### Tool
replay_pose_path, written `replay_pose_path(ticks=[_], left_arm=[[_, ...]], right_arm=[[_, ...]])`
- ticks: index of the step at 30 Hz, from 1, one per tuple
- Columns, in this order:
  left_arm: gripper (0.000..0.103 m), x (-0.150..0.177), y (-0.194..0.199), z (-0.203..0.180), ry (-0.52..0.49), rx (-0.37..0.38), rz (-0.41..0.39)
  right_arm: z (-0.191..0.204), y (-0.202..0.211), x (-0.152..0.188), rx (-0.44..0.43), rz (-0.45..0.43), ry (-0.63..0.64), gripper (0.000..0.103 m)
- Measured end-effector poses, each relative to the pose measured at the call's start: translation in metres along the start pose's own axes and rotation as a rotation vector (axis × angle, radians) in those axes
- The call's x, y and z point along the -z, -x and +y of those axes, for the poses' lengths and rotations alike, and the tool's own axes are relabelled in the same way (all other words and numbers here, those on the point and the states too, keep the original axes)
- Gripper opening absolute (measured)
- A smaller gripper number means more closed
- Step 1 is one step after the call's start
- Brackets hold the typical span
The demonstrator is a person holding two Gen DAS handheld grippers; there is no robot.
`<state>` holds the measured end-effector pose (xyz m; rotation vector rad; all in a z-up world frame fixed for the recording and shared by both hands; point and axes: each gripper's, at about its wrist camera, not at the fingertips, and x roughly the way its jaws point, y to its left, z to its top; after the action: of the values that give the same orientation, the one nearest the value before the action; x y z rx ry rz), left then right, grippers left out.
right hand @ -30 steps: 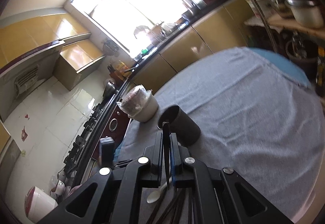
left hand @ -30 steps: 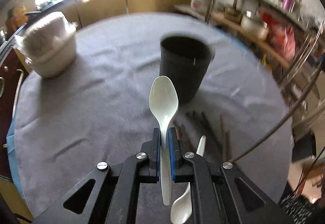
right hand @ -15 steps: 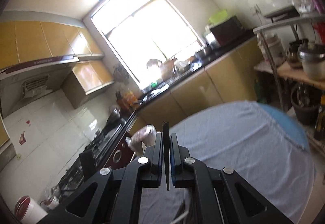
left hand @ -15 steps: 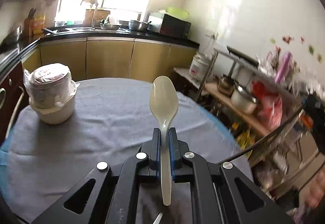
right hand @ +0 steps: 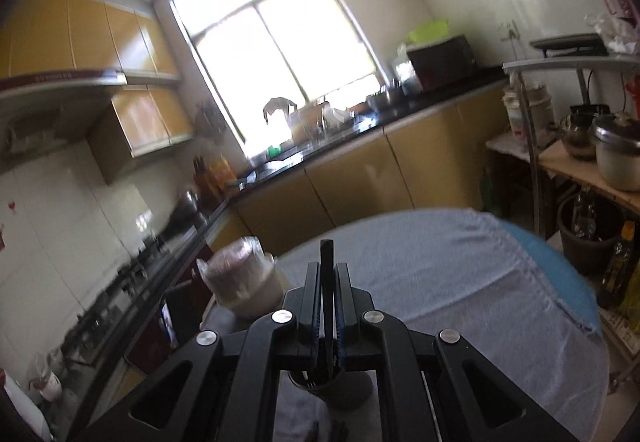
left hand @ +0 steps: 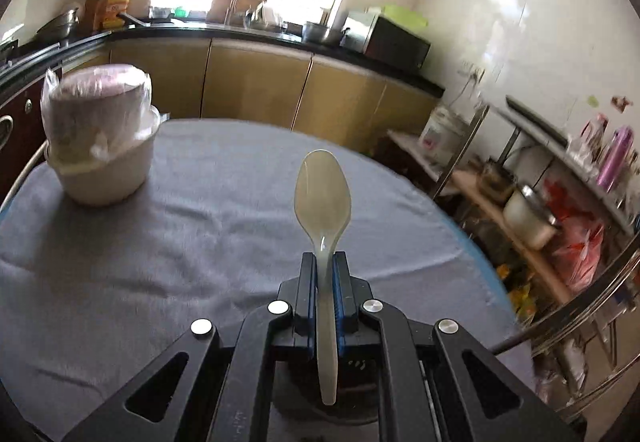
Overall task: Organize utensils
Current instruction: 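Drop the spoon into the black holder with the left tool while the right tool inserts a chopstick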
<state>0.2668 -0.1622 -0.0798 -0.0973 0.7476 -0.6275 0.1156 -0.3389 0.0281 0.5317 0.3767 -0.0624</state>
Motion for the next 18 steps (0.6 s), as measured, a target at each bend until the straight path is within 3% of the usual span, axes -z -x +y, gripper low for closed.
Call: replay_pose_path(ticks=[9,11,18], left_arm=[[0.01,0.014,0.014,-0.01,-0.082,-0.004,0.029],[0.012,0.017,0.021,-0.011,-0.098,-0.006,0.034],[0.034,0.042,0.086,-0.002,-0.063,-0.016,-0.018]], right_arm=[[-0.01,-0.016,0.015,-0.05,0.077,-0.058,0.009],[-0.014,-0.015,0.016,-0.053,0.091,-0.09,0.022],[-0.043,0.028,0.035,-0.058,0.06,-0.184,0.025]])
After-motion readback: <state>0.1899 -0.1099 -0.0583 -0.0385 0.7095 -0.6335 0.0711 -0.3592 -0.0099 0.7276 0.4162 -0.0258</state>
